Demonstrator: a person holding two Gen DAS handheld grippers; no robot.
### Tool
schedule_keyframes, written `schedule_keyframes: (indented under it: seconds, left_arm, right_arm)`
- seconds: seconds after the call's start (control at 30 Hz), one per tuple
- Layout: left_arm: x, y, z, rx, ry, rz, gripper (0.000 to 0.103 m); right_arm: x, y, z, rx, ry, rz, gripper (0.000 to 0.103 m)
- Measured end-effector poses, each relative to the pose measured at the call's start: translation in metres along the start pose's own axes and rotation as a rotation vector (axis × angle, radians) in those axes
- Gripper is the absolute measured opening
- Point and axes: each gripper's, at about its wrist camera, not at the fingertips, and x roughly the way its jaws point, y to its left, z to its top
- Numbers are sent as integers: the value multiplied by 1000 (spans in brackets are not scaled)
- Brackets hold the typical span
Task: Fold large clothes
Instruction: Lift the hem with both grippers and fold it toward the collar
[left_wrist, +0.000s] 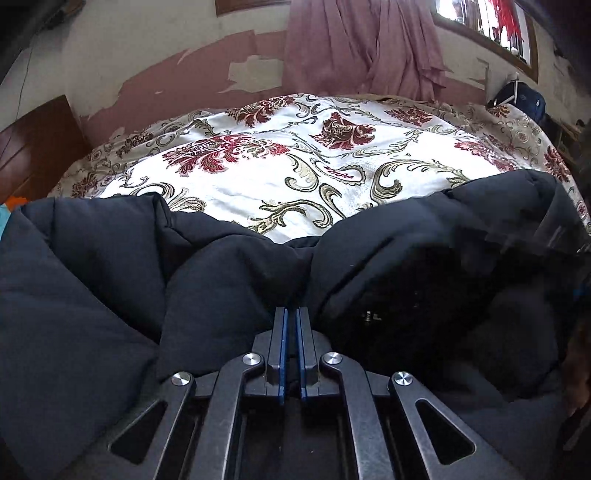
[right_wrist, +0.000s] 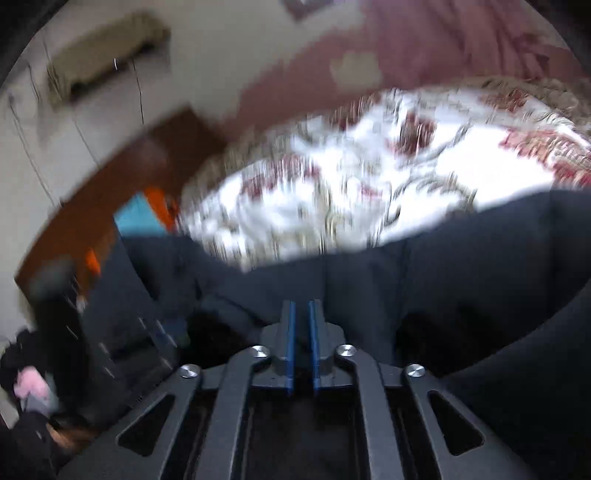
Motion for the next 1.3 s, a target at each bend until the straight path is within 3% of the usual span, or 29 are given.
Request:
schedule_keyframes:
  seconds: [0.23,0.4,0.5,0.6,0.67,0.73,0.8,0.83,1.0,1.17,1.3]
  left_arm:
    - [6,27,-6,-112,74,-79,4]
    - [18,16,-5,-91,99,-21,4]
    - [3,23,-5,-116,37,-88,4]
    - [-26,30,2,-144,-115,-227,4]
    - [-31,23,9,-128,-146,-269,4]
    - [-20,7,16,-78,-87,-263,4]
    - [1,-14,15,6,16,-195,4]
    - [5,-18,15,21,31,-179,4]
    - [21,-7,9,-44,110,-177,4]
    - [28,-2,-1,-69,121,-198,4]
    - [38,-5,-5,-77,149,-185,4]
  right_arm:
    - [43,32,-23,-215,227,-187,4]
    - [48,14,-14,-141,240,-137,1]
    - [32,12,-16,-112,175,-95,1]
    - [32,10,-17,-98,164,-84,1]
    - [32,9,-21,-92,160,-79,1]
    - [28,7,-21,-74,145,-67,1]
    - [25,4,-18,-58,112,-48,1]
    - [19,3,-18,-48,84,-32,1]
    - [2,-4,-12,15,-58,77,1]
    - [39,-4,-16,10,98,17,1]
    - [55,-4,-18,9,158,-20,0]
